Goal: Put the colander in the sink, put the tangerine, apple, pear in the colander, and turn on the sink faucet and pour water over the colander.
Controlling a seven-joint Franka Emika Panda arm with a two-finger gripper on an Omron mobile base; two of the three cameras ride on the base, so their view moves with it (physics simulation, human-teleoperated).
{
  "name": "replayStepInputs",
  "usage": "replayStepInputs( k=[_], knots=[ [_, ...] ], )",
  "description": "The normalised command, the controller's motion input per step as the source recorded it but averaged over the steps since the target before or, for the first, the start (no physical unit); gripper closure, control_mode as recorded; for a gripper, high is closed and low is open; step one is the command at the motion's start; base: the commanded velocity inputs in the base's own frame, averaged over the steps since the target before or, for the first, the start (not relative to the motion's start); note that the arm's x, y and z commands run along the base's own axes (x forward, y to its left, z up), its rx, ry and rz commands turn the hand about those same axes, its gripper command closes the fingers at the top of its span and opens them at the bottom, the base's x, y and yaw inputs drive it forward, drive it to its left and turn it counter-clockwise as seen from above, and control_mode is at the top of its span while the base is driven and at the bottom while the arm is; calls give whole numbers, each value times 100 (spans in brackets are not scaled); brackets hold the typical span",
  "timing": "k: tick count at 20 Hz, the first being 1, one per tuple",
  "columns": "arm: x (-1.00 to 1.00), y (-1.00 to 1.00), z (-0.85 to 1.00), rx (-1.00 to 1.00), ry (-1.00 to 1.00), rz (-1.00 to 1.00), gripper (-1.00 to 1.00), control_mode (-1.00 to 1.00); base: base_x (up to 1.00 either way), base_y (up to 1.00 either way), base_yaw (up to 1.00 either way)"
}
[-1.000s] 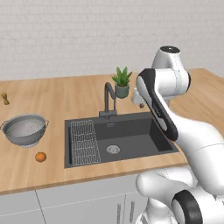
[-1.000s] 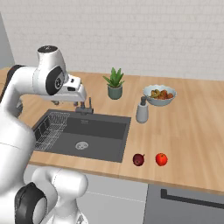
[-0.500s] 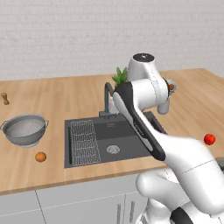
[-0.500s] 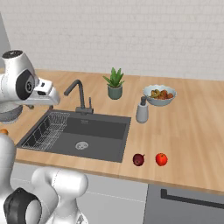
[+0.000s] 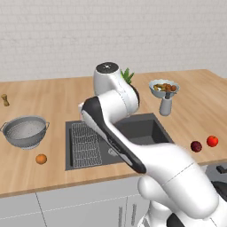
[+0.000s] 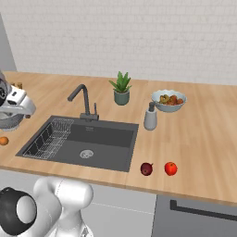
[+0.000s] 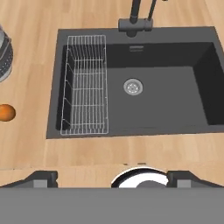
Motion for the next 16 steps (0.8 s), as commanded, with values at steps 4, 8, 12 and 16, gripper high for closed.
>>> replayStepInputs(
  k=[4,8,12,16],
  knots=[
    [4,74,-19,8,0,-17,-100,-100,0,0,0],
    [18,69,-22,12,0,-16,-100,-100,0,0,0],
    [32,61,-31,14,0,-15,-100,-100,0,0,0],
    [38,55,-29,14,2,-12,-100,-100,0,0,0]
  ],
)
